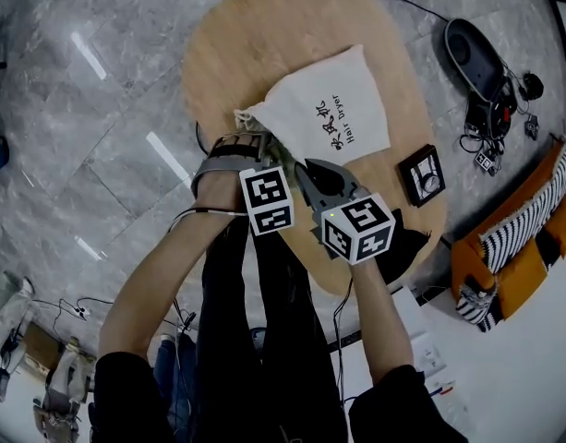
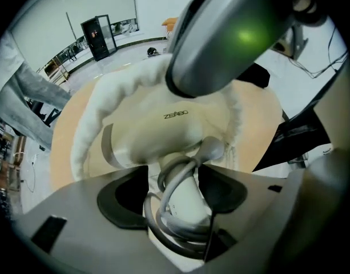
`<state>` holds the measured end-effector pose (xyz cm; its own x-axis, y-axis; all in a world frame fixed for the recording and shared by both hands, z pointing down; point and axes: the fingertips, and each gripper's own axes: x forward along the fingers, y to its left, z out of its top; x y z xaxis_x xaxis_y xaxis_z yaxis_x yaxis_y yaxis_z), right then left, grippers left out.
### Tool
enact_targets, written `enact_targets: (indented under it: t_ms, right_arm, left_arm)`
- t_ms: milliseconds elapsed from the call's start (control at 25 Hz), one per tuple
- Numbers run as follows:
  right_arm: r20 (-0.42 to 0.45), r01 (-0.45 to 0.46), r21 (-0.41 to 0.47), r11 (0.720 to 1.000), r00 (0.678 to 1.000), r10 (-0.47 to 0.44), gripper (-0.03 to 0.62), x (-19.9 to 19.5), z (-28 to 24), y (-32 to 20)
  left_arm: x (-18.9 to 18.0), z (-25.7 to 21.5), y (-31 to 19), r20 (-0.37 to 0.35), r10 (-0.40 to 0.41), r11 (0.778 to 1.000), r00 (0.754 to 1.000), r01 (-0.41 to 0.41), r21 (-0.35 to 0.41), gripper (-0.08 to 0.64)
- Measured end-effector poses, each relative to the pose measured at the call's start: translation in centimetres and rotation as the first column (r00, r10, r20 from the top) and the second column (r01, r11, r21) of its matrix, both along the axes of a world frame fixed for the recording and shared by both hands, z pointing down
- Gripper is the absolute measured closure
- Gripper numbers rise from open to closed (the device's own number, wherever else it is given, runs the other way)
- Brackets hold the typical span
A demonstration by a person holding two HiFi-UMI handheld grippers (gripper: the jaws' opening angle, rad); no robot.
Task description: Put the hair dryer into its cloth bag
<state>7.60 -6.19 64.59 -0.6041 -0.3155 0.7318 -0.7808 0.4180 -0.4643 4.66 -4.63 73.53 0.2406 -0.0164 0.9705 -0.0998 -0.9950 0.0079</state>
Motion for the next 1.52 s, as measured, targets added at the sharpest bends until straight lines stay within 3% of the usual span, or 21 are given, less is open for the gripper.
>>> enact_targets:
  t_ms: [160,320,440,560,720,840,920,1040,1160,1240,1280,1320,1400,1520]
  right_arm:
    - [-0.002,0.001,-0.002,1.000,1.000,-0.001,0.554,0.0,0.2,0.1]
    - [-0.002,0.015,-0.003,1.000,1.000,-0.015,0.554,-0.1,0.3,0.4]
    - [-0.004,0.016,-0.006,1.000,1.000,-0.016,0.554,-0.1,0.4,0.3]
    - [-0.006,0.014,-0.008,1.000,1.000,-0.014,0.554,-0.3,0.4,0.2]
    - [-0.008,0.017,-0.011,1.000,1.000,-0.018,0.554,-0.3,0.5,0.2]
    - [-0.013,0.022,-0.016,1.000,1.000,-0.023,0.554,-0.4,0.6,0.4]
    - [-0.018,0.029,-0.019,0.999,0.999,-0.030,0.554,-0.4,0.7,0.5]
    - [-0.022,0.037,-0.020,0.999,0.999,-0.037,0.554,-0.4,0.8,0.6]
    - [-0.025,0.037,-0.022,0.999,0.999,-0.038,0.554,-0.3,0.8,0.6]
    - [-0.026,0.045,-0.022,0.999,0.999,-0.045,0.554,-0.3,0.8,0.5]
    - [-0.027,0.046,-0.023,0.999,0.999,-0.047,0.554,-0.3,0.8,0.5]
    - [-0.027,0.046,-0.024,0.999,0.999,-0.046,0.554,-0.2,0.8,0.5]
    - [-0.024,0.043,-0.026,0.999,0.999,-0.044,0.554,-0.3,0.7,0.5]
    - [-0.019,0.049,-0.030,0.998,0.999,-0.050,0.554,-0.5,0.7,0.7]
  left_arm:
    - [-1.0,-2.2,1.3,-0.085,-0.030,0.998,0.996,0.026,-0.054,0.272]
    - [-3.1,-4.6,1.6,-0.170,-0.135,0.989,0.976,0.122,-0.085,0.270]
    - [-4.8,-5.1,1.7,-0.188,-0.210,0.974,0.959,0.188,-0.127,0.268]
    - [-6.4,-5.4,2.7,-0.167,-0.235,0.963,0.957,0.207,-0.172,0.265]
    - [-8.5,-4.7,5.6,-0.159,-0.378,0.898,0.912,0.319,-0.304,0.259]
    - [-9.5,-2.6,7.8,-0.159,-0.444,0.866,0.882,0.378,-0.328,0.238]
    - [-9.4,-1.4,8.7,-0.162,-0.502,0.832,0.849,0.423,-0.359,0.230]
    - [-8.8,0.3,10.5,-0.137,-0.522,0.805,0.842,0.433,-0.406,0.229]
    - [-8.3,1.2,12.5,-0.115,-0.508,0.796,0.854,0.414,-0.443,0.230]
    - [-8.5,1.4,13.0,-0.112,-0.509,0.803,0.854,0.424,-0.420,0.235]
    - [-8.7,1.5,12.9,-0.114,-0.510,0.810,0.853,0.431,-0.396,0.267]
    - [-8.8,1.5,12.8,-0.122,-0.511,0.818,0.851,0.438,-0.372,0.343]
    - [-9.1,1.2,12.3,-0.148,-0.519,0.826,0.842,0.450,-0.340,0.350]
    - [-9.4,0.7,11.1,-0.185,-0.549,0.818,0.815,0.478,-0.321,0.370]
